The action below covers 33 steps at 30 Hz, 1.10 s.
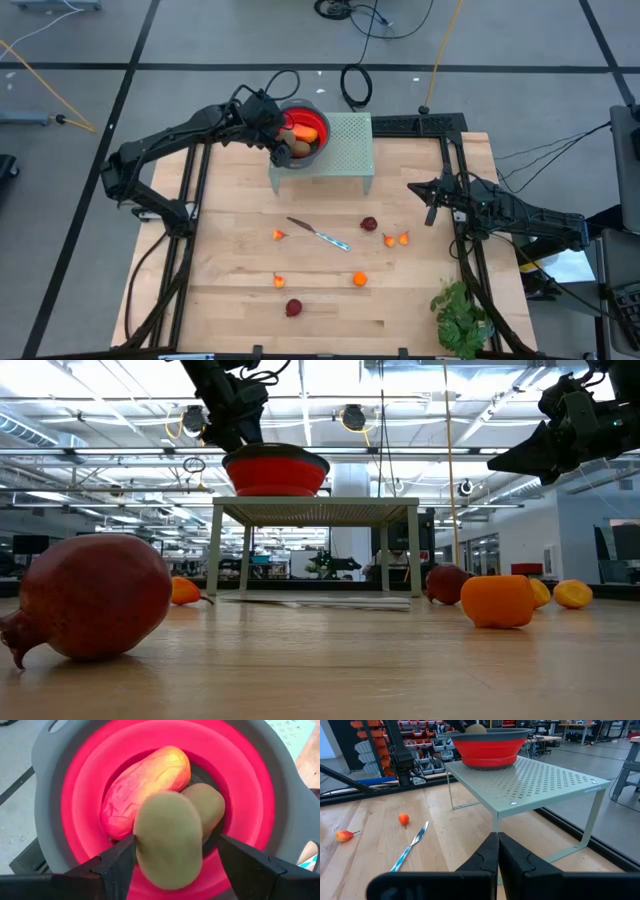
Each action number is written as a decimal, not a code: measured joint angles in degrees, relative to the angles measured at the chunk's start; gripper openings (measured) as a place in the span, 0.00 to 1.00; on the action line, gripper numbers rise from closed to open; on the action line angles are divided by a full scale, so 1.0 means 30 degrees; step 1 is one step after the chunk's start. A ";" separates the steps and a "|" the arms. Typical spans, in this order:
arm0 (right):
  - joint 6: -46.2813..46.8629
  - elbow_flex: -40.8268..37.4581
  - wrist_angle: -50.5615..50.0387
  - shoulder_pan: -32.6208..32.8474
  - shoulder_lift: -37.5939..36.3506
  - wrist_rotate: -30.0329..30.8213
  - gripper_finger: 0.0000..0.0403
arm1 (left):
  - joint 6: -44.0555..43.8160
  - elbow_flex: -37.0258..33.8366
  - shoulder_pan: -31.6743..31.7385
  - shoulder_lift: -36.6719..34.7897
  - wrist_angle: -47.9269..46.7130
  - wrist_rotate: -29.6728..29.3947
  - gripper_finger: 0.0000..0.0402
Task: Pick & Place Fruit
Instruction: Put the kiwi into the red strainer bowl, then put the pomegranate into the red strainer bowl
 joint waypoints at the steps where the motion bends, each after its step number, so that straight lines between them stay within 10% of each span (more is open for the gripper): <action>1: 0.0000 0.0000 0.0000 0.0000 0.0000 0.0000 0.00 | 0.0079 0.0000 0.0000 0.0000 0.0003 0.0000 0.72; 15: 0.0000 0.0000 0.0007 0.0000 -0.0005 -0.0073 0.00 | -0.0130 0.1885 -0.0057 -0.1027 0.0023 -0.0520 0.78; 33: 0.0005 0.0000 0.0002 0.0000 0.0000 -0.0153 0.00 | -0.4746 0.4444 -0.4329 -0.1210 0.0010 -0.0894 0.54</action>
